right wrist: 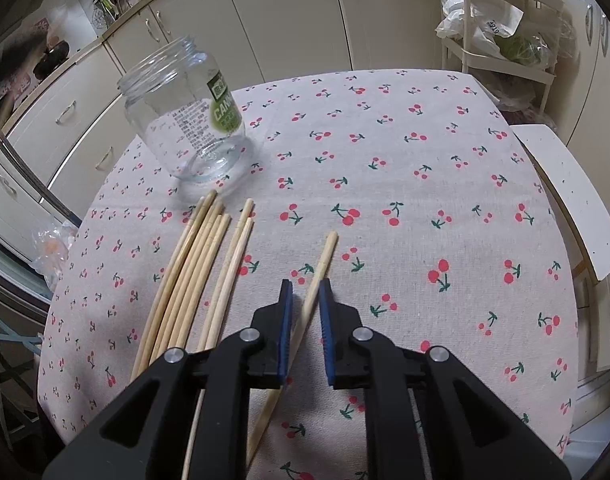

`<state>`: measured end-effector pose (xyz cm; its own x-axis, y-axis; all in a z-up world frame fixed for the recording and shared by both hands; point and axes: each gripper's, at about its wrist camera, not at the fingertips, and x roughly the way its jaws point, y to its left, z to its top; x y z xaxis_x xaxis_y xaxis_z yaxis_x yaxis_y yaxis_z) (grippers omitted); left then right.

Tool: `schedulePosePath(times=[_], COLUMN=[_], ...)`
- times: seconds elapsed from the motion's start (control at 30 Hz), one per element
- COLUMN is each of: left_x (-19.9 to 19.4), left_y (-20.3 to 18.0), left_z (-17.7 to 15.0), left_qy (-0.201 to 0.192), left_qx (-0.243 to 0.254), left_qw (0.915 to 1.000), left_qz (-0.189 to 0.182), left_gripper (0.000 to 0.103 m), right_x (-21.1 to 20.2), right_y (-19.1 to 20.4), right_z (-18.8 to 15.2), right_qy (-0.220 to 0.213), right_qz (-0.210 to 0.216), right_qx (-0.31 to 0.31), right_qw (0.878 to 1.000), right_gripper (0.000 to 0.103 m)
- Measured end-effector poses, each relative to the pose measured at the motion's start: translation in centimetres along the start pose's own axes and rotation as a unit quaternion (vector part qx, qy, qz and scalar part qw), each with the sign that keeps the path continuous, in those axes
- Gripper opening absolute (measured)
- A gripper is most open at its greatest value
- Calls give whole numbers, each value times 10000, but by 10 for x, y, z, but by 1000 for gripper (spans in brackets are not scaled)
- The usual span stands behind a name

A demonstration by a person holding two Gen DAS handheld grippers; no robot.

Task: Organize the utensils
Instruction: 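Lift the stick with the left tool and drop it into the jar while the right tool grasps a stick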

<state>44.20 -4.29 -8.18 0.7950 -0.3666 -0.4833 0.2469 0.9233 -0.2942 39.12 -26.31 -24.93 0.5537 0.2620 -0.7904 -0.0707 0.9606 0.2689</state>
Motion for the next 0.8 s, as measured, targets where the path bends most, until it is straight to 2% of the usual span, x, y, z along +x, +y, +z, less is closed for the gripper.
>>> schedulePosePath(times=[0.23,0.43,0.57,0.8], left_x=[15,45,66,97], left_y=[-13,-12,-11,-10], left_z=[44,55,57,47], left_qy=[-943,-1490,-1744,-1871], left_qx=[-337,-443,-532,-490], left_qw=[9950,9875,9822,9789], left_qz=[-64,250,446,651], left_gripper=[5,5,5,5], right_x=[0,0,0,1], right_y=[-1,-1,-2,-3], right_z=[0,0,1,2], right_qy=[-11,-11,-3,32], right_qz=[26,37,57,111], right_qx=[24,59,84,141], right_qw=[10000,10000,9999,9998], right_gripper=[13,13,13,14])
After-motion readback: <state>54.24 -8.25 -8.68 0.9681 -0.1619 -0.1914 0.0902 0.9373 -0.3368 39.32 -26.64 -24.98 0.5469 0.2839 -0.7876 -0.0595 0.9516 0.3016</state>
